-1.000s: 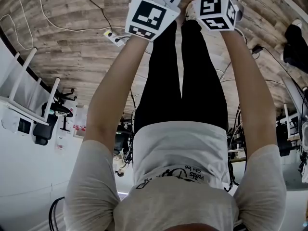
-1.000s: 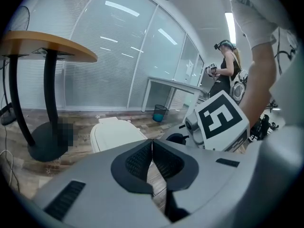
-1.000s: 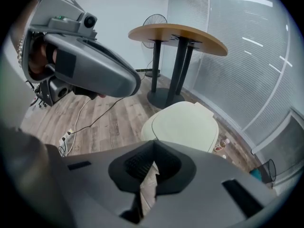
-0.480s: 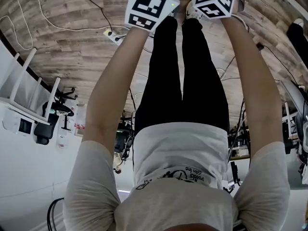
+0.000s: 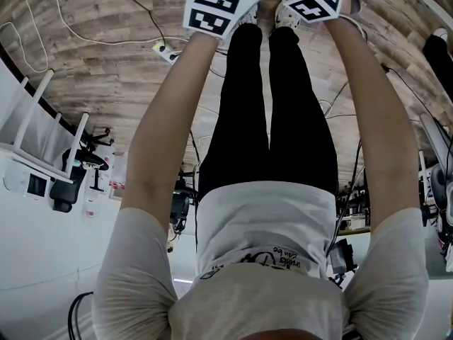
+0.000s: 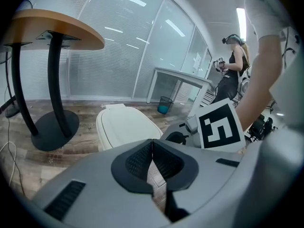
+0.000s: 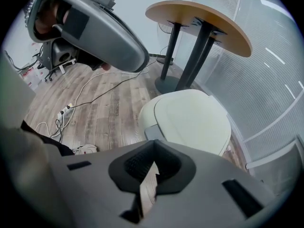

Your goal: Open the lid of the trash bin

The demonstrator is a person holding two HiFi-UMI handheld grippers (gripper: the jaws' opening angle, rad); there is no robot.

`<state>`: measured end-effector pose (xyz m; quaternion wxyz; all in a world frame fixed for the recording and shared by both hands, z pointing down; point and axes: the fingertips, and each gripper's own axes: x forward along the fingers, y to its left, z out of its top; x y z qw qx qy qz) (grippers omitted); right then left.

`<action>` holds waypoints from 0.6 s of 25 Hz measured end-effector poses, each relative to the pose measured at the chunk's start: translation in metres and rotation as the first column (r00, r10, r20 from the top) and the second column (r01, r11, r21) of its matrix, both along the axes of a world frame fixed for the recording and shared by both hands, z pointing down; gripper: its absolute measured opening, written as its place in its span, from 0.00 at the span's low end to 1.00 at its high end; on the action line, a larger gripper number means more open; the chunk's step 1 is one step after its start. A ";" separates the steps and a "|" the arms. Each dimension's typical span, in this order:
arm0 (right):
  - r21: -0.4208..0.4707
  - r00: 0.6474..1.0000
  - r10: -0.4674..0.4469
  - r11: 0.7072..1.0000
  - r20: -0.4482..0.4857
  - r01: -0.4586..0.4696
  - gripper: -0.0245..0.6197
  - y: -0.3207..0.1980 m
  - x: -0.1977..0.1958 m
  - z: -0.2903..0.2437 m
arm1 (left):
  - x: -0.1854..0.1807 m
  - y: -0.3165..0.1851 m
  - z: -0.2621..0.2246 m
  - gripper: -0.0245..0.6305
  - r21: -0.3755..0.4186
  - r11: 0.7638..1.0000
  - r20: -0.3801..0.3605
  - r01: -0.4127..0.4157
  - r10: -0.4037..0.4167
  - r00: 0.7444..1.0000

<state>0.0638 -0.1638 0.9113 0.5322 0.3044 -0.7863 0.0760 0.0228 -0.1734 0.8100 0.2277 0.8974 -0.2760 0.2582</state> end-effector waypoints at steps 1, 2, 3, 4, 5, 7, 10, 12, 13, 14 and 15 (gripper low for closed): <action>-0.001 1.000 -0.006 1.000 -0.001 0.006 0.04 0.000 0.000 0.001 | -0.001 -0.001 0.001 0.07 -0.002 1.000 0.000 0.004 -0.004 1.000; -0.005 1.000 -0.011 1.000 -0.003 0.011 0.04 0.001 0.000 0.003 | -0.002 -0.001 0.002 0.07 -0.004 1.000 0.001 0.008 -0.008 1.000; -0.011 1.000 -0.014 1.000 -0.005 0.014 0.04 0.002 0.000 0.005 | -0.003 -0.001 0.003 0.07 -0.008 1.000 0.001 0.011 -0.011 1.000; -0.019 1.000 -0.017 1.000 -0.007 0.016 0.04 0.003 0.000 0.006 | -0.003 -0.001 0.004 0.07 -0.010 1.000 0.001 0.012 -0.012 1.000; -0.025 1.000 -0.020 0.999 -0.010 0.020 0.04 0.003 0.000 0.007 | -0.003 -0.001 0.004 0.07 -0.011 1.000 0.000 0.013 -0.013 1.000; -0.033 0.999 -0.027 0.999 -0.017 0.027 0.04 0.002 -0.001 0.008 | -0.003 -0.001 0.003 0.07 -0.011 1.000 -0.002 0.010 -0.010 1.000; -0.038 1.000 -0.019 0.999 -0.023 0.018 0.04 0.001 -0.001 0.008 | -0.003 0.000 0.003 0.07 -0.014 1.000 0.002 0.006 -0.006 1.000; -0.034 1.000 -0.007 0.999 -0.022 0.006 0.04 0.000 0.000 0.005 | -0.003 0.002 0.004 0.07 -0.018 1.000 0.007 0.005 -0.005 1.000; -0.033 1.000 -0.001 0.999 -0.017 0.000 0.04 -0.001 0.001 0.003 | -0.003 0.003 0.003 0.07 -0.018 1.000 0.007 0.005 -0.005 1.000; -0.036 1.000 0.006 0.999 -0.009 -0.007 0.05 -0.002 0.001 0.001 | -0.003 0.003 0.002 0.07 -0.016 1.000 0.005 0.004 -0.004 1.000; -0.043 1.000 0.015 0.999 0.001 -0.014 0.05 -0.001 0.001 0.000 | -0.003 0.002 0.000 0.07 -0.013 1.000 0.003 0.002 -0.002 1.000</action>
